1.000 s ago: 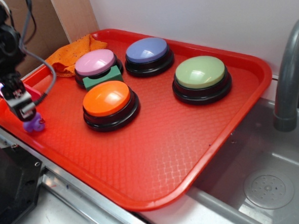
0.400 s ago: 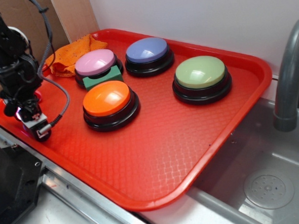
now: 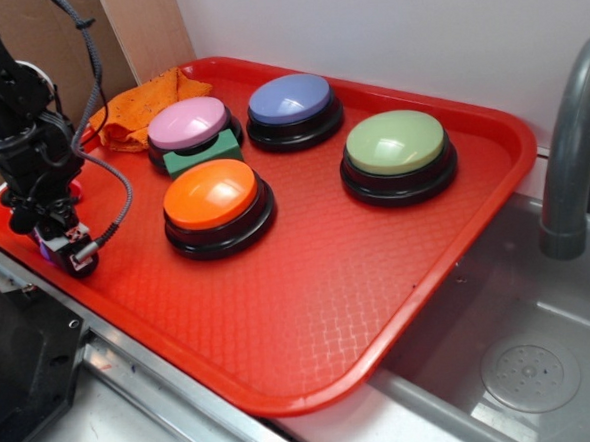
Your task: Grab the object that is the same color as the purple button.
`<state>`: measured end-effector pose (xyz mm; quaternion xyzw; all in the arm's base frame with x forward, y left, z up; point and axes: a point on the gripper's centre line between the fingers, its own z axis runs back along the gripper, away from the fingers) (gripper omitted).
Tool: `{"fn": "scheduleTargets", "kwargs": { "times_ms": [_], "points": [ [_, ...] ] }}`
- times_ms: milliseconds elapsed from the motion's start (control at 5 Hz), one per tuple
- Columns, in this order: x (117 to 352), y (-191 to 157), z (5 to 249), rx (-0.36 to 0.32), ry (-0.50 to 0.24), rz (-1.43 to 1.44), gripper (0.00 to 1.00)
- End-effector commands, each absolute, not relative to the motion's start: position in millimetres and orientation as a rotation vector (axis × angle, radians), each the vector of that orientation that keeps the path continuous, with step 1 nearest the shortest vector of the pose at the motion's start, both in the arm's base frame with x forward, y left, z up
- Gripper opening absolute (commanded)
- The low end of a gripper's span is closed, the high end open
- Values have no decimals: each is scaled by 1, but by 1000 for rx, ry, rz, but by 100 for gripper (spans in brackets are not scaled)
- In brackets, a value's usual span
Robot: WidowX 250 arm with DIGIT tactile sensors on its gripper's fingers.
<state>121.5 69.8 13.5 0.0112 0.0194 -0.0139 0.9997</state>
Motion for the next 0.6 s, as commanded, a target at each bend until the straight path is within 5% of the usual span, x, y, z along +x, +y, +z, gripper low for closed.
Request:
{"fn": "scheduleTargets", "kwargs": {
  "times_ms": [0,400],
  "points": [
    [141,50,83,12,2,46,0],
    [175,7,153,-29,-27,-1,0]
  ]
}}
